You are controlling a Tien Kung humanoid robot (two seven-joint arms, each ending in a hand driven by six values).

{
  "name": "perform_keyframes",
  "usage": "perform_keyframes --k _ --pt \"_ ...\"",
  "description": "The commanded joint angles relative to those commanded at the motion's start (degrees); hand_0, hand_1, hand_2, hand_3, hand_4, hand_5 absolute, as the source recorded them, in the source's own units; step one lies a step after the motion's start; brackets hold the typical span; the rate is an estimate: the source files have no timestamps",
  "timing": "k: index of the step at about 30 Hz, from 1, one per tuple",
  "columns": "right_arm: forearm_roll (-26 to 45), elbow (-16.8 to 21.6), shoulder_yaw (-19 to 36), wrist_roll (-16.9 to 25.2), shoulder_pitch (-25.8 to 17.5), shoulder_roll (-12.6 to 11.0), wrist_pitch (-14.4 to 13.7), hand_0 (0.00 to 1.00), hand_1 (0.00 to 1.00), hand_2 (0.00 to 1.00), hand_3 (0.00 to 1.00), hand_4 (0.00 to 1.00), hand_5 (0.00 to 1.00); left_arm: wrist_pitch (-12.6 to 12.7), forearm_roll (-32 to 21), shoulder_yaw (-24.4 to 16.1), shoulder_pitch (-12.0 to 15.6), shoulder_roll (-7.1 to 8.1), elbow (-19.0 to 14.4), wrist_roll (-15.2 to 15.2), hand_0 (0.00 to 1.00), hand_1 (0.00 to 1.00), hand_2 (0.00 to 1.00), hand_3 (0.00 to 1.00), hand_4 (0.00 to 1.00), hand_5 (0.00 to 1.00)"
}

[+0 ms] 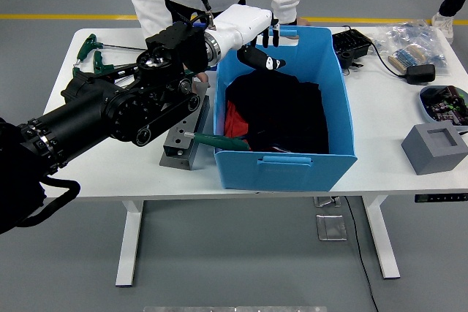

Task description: Lift tool from toolbox,place it in box,lift tool from toolbox,place it in box

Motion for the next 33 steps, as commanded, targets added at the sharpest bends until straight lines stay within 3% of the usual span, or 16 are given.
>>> perform_keyframes --k 11,17,21,26,27,33 --pt "-1.4 0.0 2.0 -0.2 -0.4 0.3 -0.1 0.704 0.671 0.742 0.586 0.858 0.652 -2.6 8.0 -4.3 2.0 0.00 -5.9 0.8 0.336 0.434 0.531 0.538 0.827 0.513" --pt "-2.2 0.0 3.1 -0.2 -0.6 0.5 -0.1 0.703 0.669 0.742 0.587 0.857 0.650 -3.8 11.4 -9.7 4.9 0.04 -12.2 1.2 0.330 0.428 0.528 0.547 0.829 0.520" --pt "-2.7 0.0 3.9 -0.3 -0.6 0.7 -0.2 0.700 0.667 0.741 0.586 0.856 0.647 -4.1 13.1 -12.8 7.6 3.50 -17.1 0.6 0.331 0.433 0.529 0.554 0.829 0.523" --pt "-2.4 0.0 4.3 -0.1 -0.8 0.9 -0.3 0.700 0.667 0.741 0.586 0.856 0.647 -5.6 15.8 -16.6 10.9 7.29 -20.7 0.8 0.331 0.433 0.529 0.554 0.829 0.523" --pt "-2.4 0.0 4.4 -0.1 -0.9 0.9 -0.3 0.699 0.666 0.741 0.585 0.854 0.643 -5.9 16.1 -17.2 11.3 7.57 -20.9 1.0 0.334 0.449 0.544 0.636 0.835 0.538" --pt "-2.8 0.0 4.7 -0.2 -0.9 1.2 -0.3 0.699 0.666 0.741 0.585 0.854 0.643 -7.1 16.5 -22.0 14.8 9.74 -21.5 1.6 0.334 0.449 0.544 0.636 0.835 0.538"
